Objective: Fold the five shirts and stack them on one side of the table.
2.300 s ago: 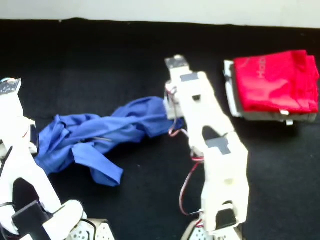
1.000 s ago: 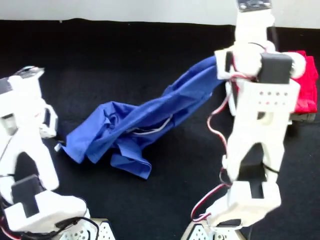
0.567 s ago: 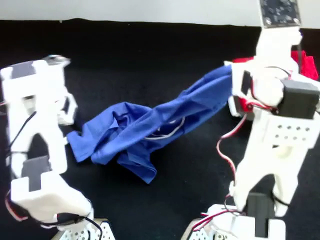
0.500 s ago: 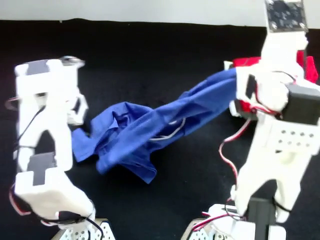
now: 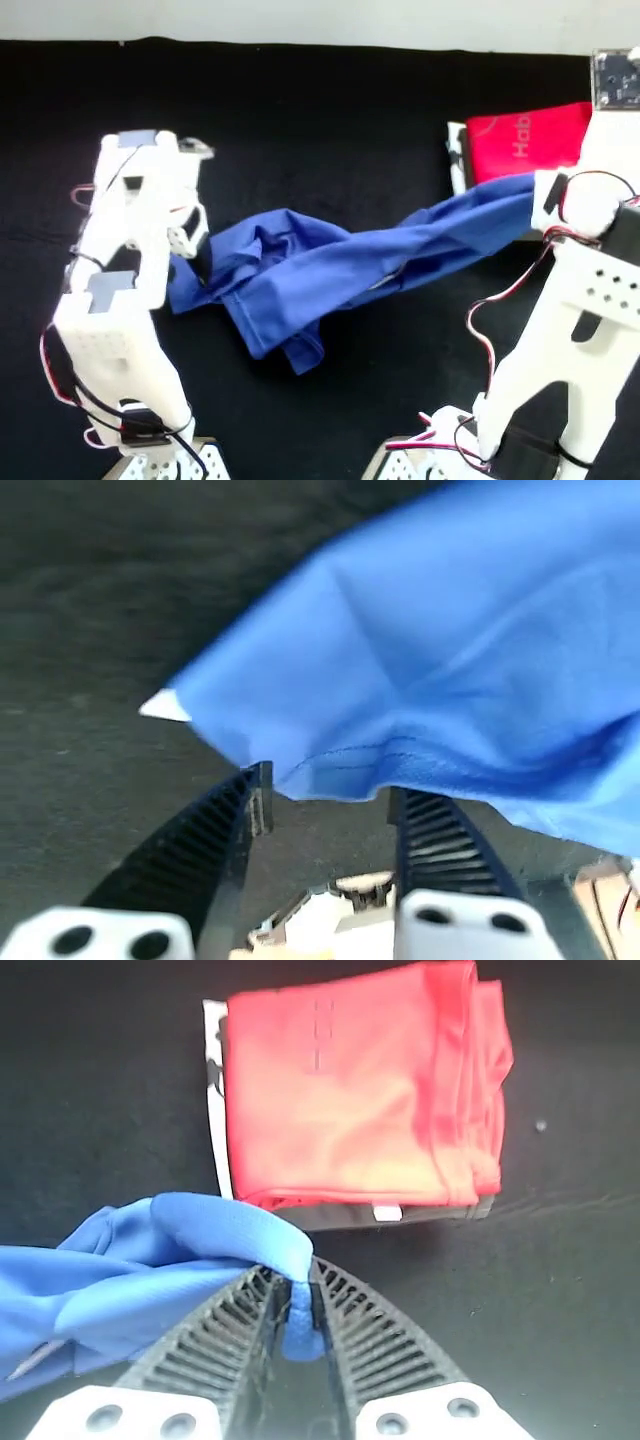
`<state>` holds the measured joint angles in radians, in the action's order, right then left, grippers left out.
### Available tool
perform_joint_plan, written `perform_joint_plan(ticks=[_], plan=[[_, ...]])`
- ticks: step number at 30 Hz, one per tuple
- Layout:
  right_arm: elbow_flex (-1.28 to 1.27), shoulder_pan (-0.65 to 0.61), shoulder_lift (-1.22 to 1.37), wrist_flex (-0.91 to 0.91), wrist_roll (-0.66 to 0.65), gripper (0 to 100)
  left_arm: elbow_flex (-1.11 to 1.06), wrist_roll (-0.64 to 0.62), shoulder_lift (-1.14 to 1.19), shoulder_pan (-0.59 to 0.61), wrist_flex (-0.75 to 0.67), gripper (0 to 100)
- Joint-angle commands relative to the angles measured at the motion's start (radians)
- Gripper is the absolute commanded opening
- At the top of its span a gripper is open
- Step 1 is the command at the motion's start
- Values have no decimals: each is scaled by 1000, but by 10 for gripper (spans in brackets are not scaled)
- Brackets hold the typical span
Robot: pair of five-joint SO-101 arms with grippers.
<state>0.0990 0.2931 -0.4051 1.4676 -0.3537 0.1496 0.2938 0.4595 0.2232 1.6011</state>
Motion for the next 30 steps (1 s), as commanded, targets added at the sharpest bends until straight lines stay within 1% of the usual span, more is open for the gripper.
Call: perform_joint_plan(ticks=[1,3,6,9,12,14,16,19,21,25,27,30], plan=[[-84,-7,-51,-71,-6,5,120,3,-7,18,107,153],[-122,-36,-67,-81,-6,5,153,0,-13,-2,180,159],[-157,-82,-94,-85,-6,5,94,5,-101,-31,180,161],[-176,-108,-107,-85,-6,5,-24,37,-262,-120,176,161],[-177,-113,-104,-85,-6,5,-206,84,-475,-237,169,161],[-177,-111,-105,-85,-6,5,-349,114,-596,-288,104,161],[-177,-108,-108,-85,-6,5,-506,115,-697,-302,-3,161],[-177,-108,-111,-85,-6,5,-702,114,-771,-306,-147,160],[-177,-108,-113,-85,-6,5,-786,114,-780,-306,-203,160],[-177,-111,-111,-84,-6,5,-875,101,-780,-308,-272,162],[-177,-113,-105,-84,-6,5,-878,44,-780,-312,-284,162],[-179,-125,-104,-84,-6,5,-883,-12,-780,-383,-287,212]])
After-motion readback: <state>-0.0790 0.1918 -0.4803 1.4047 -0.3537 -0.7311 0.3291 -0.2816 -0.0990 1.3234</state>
